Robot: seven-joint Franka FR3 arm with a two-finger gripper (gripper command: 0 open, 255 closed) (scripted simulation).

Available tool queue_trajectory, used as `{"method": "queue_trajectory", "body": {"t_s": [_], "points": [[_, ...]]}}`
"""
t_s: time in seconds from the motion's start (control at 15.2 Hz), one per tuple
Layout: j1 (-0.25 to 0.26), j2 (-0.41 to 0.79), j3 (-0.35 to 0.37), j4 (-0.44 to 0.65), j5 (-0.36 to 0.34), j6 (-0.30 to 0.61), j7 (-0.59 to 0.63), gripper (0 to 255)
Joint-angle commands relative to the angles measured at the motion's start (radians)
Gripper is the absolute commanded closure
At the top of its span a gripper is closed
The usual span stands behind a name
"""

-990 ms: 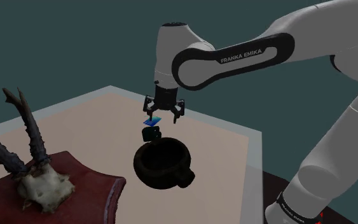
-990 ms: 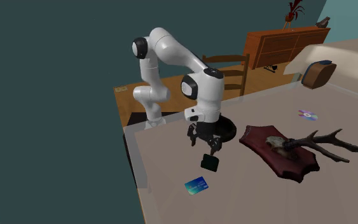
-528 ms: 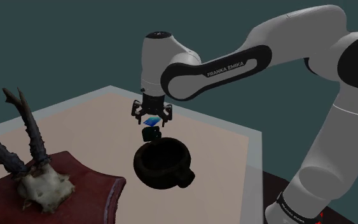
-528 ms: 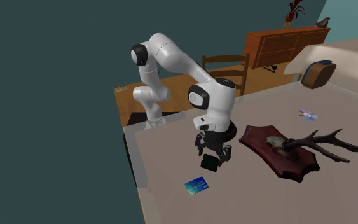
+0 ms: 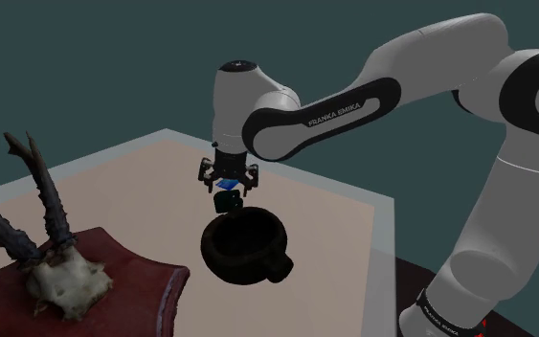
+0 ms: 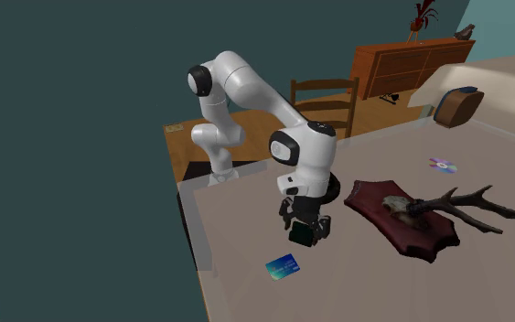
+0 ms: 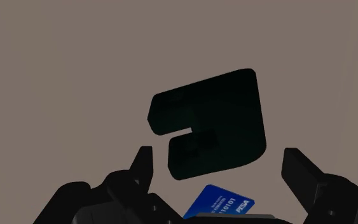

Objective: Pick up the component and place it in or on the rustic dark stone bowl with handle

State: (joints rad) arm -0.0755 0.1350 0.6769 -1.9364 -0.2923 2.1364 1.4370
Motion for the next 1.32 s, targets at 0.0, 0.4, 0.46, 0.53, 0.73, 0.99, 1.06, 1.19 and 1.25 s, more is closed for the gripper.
{"method": "queue_trajectory", "body": {"t_s": [0.0, 0.4, 0.46, 0.53, 0.73, 0.99, 1.06, 1.19, 1.25], "points": [[0.000, 0.000, 0.000, 0.000, 0.000, 0.000, 0.000, 0], [0.000, 0.000, 0.000, 0.000, 0.000, 0.000, 0.000, 255], [0.001, 0.000, 0.000, -0.001, 0.000, 0.001, 0.001, 255], [0.000, 0.000, 0.000, -0.002, 0.000, 0.002, 0.000, 255], [0.001, 0.000, 0.000, -0.003, 0.000, 0.002, 0.002, 255], [-0.002, -0.015, 0.002, 0.025, 0.016, -0.034, -0.015, 255], [-0.003, -0.019, 0.003, 0.034, 0.021, -0.046, -0.020, 255], [-0.004, -0.027, 0.005, 0.052, 0.031, -0.070, -0.029, 255], [-0.004, -0.031, 0.005, 0.062, 0.035, -0.082, -0.033, 255]]}}
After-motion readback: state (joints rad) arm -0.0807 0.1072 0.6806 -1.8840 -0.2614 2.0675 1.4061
